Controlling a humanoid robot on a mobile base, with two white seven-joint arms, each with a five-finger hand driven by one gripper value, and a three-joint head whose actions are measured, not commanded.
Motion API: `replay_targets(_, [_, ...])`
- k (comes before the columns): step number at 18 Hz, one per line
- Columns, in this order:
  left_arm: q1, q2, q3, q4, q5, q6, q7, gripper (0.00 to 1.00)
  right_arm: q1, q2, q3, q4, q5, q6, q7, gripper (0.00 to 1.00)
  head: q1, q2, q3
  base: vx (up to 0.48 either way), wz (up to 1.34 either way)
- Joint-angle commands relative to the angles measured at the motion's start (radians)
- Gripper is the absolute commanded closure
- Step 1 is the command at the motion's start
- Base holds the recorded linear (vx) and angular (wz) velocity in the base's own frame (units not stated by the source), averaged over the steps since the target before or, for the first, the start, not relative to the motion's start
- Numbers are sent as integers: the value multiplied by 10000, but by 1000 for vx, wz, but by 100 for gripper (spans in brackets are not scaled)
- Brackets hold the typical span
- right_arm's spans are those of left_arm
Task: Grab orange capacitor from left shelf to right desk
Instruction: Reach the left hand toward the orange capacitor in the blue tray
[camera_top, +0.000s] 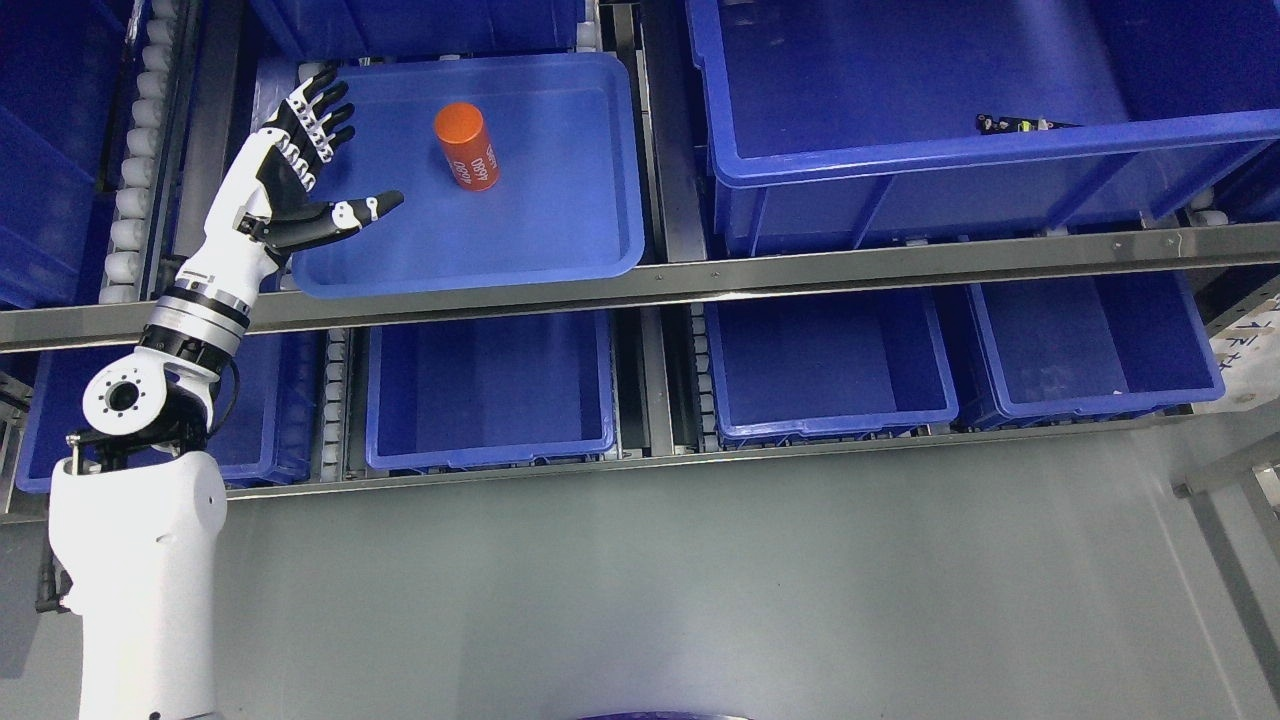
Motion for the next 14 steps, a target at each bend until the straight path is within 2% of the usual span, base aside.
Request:
replay_targets(1, [-624, 598, -790, 1599, -152, 32, -34, 3, 199, -174, -123, -175, 46, -5, 8, 0, 0, 0, 0, 0, 0])
replay_targets(4, [-624, 261, -1252, 1676, -274, 32, -34, 5, 199, -174, -123, -175, 46, -5, 8, 0, 0, 0, 0, 0, 0])
replay_targets(14, [-1391, 45, -1544, 2626, -551, 32, -387, 7, 199, -174, -123, -175, 31, -5, 8, 0, 0, 0, 0, 0, 0])
